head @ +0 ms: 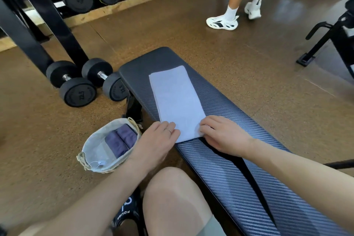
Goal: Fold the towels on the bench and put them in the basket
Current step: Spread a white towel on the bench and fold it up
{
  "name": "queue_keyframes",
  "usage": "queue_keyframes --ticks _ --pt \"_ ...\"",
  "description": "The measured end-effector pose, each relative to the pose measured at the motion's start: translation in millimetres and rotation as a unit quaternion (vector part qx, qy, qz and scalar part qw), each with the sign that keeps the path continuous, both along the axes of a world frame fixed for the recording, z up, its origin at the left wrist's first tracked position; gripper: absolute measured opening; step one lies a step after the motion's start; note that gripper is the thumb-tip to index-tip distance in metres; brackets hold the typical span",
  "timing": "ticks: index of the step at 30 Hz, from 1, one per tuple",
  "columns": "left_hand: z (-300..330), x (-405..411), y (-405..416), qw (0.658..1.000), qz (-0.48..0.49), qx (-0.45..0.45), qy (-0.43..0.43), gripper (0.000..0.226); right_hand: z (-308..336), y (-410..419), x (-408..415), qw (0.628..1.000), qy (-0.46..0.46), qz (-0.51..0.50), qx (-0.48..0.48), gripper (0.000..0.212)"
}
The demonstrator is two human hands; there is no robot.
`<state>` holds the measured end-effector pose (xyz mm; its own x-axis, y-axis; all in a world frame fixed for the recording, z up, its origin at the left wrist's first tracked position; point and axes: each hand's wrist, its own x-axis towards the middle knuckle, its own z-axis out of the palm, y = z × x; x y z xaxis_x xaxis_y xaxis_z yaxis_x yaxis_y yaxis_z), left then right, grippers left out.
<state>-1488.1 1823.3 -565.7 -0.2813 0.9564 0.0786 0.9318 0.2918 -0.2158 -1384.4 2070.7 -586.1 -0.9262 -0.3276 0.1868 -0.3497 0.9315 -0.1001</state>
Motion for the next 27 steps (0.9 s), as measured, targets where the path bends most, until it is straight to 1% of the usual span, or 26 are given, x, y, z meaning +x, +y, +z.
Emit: queue_keyframes --ticks 3,5,8,10,13,16,18,19,21,22,23,24,25,27 --pt "-7.5 3.8 6.8 1.000 -0.015 0.008 0.019 0.025 2.9 0.7 -2.7 1.000 0.005 0.006 0.030 0.012" --pt "-9.4 3.5 9.6 1.000 -0.005 0.000 0.016 0.030 7.9 -0.7 -3.1 0.999 -0.014 0.004 0.032 0.016" --pt "-8.0 3.1 10.9 1.000 0.018 -0.004 -0.008 0.042 14.5 -1.3 -4.0 0.998 -0.055 -0.001 0.029 0.027" --pt "-3.3 1.2 10.7 0.999 0.028 0.007 -0.030 0.038 17.7 -0.1 -4.6 0.998 -0.065 -0.008 0.015 0.038" --pt "4.1 -5.2 7.9 0.991 0.061 0.050 -0.109 0.032 20.8 -1.4 -5.4 0.998 -0.061 -0.010 -0.010 0.057" --pt "11.4 -14.3 4.4 0.966 0.113 0.095 -0.214 0.019 19.6 -2.2 -12.2 0.998 -0.056 -0.024 -0.035 0.067" --pt "14.7 -21.4 4.0 0.948 0.132 0.101 -0.271 0.011 15.0 -0.8 -19.3 0.993 -0.061 -0.053 -0.089 0.064" --pt "16.3 -24.4 4.2 0.939 0.139 0.112 -0.295 0.012 13.7 -0.4 -22.2 0.985 -0.067 -0.076 -0.141 0.059" --pt "20.3 -30.5 5.0 0.920 0.150 0.139 -0.333 0.015 16.7 -0.4 -26.8 0.948 -0.091 -0.146 -0.267 0.040" --pt "21.8 -34.2 5.0 0.913 0.154 0.148 -0.347 0.014 18.9 -0.5 -29.9 0.925 -0.105 -0.178 -0.319 0.029" --pt "22.3 -38.4 4.6 0.906 0.160 0.152 -0.361 0.012 20.7 -0.3 -33.5 0.908 -0.112 -0.198 -0.351 0.019" --pt "21.7 -42.5 3.9 0.899 0.164 0.157 -0.374 0.009 23.1 0.3 -37.0 0.902 -0.110 -0.206 -0.364 0.011" --pt "20.7 -46.6 3.2 0.892 0.166 0.165 -0.386 0.007 25.0 1.3 -40.3 0.899 -0.111 -0.211 -0.369 0.009" --pt "17.4 -53.8 2.4 0.880 0.168 0.180 -0.406 0.006 27.0 4.4 -46.6 0.888 -0.128 -0.220 -0.382 0.015"
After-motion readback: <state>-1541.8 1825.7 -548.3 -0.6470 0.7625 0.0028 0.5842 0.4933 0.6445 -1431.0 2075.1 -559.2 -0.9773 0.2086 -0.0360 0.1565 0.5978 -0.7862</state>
